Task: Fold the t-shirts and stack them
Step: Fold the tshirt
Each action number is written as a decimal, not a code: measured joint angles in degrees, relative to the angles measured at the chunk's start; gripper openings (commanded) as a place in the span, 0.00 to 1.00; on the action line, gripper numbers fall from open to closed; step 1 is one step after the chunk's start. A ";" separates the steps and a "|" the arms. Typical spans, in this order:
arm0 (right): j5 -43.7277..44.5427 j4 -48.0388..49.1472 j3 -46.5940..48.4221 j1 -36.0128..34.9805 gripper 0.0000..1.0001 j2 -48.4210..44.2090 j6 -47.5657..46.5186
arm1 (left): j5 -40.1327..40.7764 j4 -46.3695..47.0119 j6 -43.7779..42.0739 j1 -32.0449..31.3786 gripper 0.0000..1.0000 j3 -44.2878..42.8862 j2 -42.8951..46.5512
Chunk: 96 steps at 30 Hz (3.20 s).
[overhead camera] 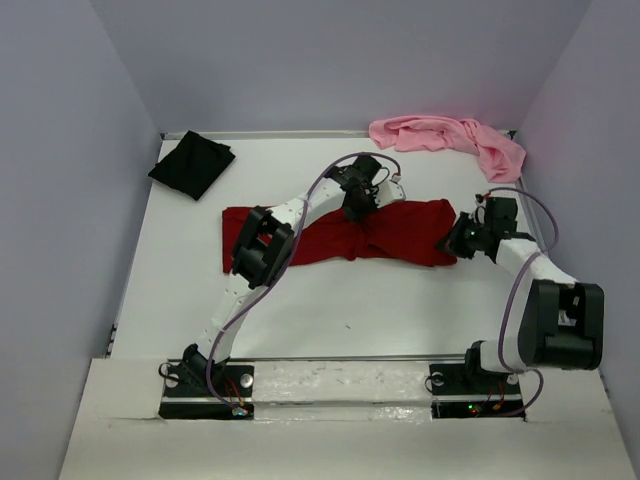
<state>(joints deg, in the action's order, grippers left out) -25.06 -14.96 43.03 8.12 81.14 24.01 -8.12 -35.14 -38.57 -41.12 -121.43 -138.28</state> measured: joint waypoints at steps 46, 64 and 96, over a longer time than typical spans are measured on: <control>13.53 36.83 -11.56 -44.15 0.00 3.41 1.38 | -0.72 -1.14 -0.42 0.00 0.00 -0.11 0.00; 31.50 74.36 -21.68 -52.61 0.00 17.57 -19.04 | -1.42 -1.42 -0.44 0.48 0.00 -0.11 0.00; 36.22 86.64 -13.70 -53.20 0.00 31.45 -29.62 | -1.95 -3.50 -0.90 0.74 0.00 -1.92 -0.09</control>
<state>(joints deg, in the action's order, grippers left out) 11.16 71.68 29.32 -45.08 112.60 -5.61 -10.07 -38.63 -39.46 -40.38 -123.35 -138.37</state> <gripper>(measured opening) 0.009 0.014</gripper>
